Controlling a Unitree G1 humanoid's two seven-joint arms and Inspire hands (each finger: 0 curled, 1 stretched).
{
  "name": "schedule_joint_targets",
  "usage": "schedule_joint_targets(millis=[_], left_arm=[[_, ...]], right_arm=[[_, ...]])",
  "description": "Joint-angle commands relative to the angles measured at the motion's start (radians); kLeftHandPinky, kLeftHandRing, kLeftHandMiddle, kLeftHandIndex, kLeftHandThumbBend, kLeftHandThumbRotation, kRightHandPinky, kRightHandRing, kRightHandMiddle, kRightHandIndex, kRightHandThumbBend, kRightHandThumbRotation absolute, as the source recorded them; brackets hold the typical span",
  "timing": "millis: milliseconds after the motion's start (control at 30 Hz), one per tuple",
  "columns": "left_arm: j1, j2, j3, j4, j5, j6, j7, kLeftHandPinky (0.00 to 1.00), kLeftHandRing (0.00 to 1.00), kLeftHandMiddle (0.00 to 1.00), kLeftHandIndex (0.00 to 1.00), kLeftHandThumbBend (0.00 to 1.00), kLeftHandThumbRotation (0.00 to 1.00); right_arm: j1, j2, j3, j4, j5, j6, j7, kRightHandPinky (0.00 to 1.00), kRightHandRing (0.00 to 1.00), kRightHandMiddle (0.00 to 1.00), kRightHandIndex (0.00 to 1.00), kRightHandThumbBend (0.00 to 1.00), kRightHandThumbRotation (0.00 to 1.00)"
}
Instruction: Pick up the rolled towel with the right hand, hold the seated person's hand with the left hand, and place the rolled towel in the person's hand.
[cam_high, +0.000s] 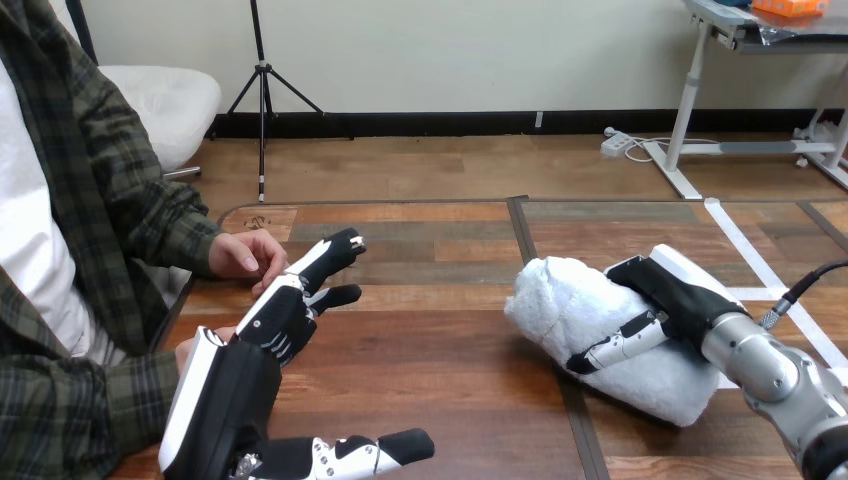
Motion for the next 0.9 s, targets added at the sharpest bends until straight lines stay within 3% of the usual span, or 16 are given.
schedule_joint_targets(millis=[0,467,867], left_arm=[[-0.036,0.002,0.003,-0.041,0.006,0.001,0.009,0.80,0.90,0.90,0.84,1.00,0.06],[-0.026,0.007,0.006,-0.041,0.007,0.013,0.009,0.80,0.90,0.91,0.84,1.00,0.08],[-0.023,0.008,0.005,-0.043,0.008,0.023,0.010,0.81,0.90,0.91,0.84,1.00,0.09]], right_arm=[[-0.015,-0.005,-0.042,-0.063,0.044,-0.059,0.009,0.31,0.33,0.40,0.41,0.86,0.00],[0.012,-0.016,-0.113,-0.109,0.139,-0.141,0.077,0.27,0.32,0.40,0.39,0.83,0.00],[0.029,-0.019,-0.174,-0.138,0.235,-0.209,0.193,0.25,0.31,0.39,0.39,0.81,0.00]])
